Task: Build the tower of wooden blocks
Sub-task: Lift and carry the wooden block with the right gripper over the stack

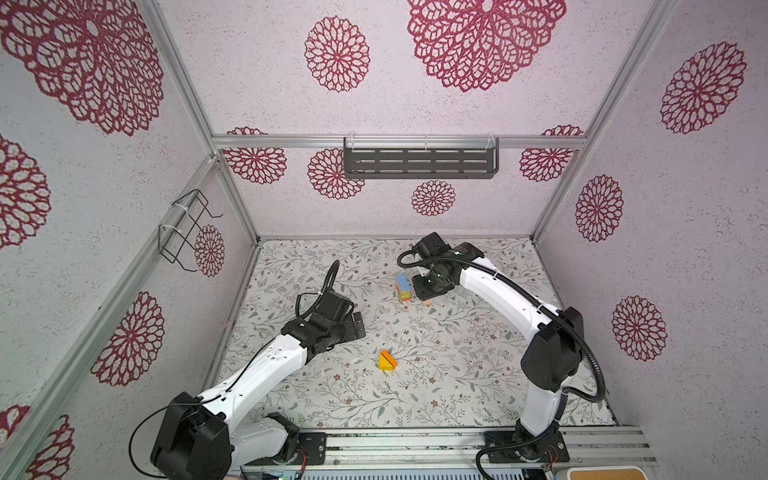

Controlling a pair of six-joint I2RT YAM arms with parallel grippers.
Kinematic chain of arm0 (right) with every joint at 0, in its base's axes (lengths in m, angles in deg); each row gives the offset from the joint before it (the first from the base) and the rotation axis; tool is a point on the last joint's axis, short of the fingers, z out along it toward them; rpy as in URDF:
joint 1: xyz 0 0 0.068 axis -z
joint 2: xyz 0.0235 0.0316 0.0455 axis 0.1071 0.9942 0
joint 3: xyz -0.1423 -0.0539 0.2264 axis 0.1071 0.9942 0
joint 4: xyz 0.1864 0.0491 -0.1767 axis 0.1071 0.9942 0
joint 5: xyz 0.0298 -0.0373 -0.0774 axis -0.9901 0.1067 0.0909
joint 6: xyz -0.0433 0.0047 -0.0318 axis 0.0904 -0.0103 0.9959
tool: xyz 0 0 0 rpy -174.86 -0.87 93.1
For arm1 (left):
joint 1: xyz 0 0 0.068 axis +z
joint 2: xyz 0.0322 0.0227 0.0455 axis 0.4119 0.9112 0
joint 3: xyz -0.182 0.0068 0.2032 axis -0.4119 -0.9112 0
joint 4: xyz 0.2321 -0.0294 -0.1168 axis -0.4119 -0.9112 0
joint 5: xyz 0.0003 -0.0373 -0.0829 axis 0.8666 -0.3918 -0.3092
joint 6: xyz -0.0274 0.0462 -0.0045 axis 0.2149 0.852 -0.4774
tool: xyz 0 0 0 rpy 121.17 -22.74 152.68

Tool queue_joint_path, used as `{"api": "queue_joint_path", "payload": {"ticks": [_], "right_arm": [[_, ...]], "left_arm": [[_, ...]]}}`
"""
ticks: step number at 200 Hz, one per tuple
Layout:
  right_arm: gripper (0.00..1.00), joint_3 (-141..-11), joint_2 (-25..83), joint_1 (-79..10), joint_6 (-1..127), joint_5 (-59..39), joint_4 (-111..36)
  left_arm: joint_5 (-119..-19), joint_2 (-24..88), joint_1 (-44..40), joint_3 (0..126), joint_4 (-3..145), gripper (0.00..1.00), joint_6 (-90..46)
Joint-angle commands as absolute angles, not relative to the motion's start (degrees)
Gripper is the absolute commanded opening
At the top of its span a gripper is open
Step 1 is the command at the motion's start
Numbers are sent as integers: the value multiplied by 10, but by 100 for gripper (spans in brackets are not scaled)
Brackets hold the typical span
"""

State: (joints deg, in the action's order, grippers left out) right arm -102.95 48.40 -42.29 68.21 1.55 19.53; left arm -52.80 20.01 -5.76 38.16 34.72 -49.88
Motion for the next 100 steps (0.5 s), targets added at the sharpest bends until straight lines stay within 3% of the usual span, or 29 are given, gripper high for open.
{"api": "queue_joint_path", "payload": {"ticks": [1, 100], "right_arm": [[25, -1076, 499, -414, 694, 6, 227], [25, -1252, 640, -411, 684, 6, 274]], "left_arm": [[-524, 210, -54, 376, 371, 97, -500], [-524, 228, -53, 353, 406, 97, -504]]}}
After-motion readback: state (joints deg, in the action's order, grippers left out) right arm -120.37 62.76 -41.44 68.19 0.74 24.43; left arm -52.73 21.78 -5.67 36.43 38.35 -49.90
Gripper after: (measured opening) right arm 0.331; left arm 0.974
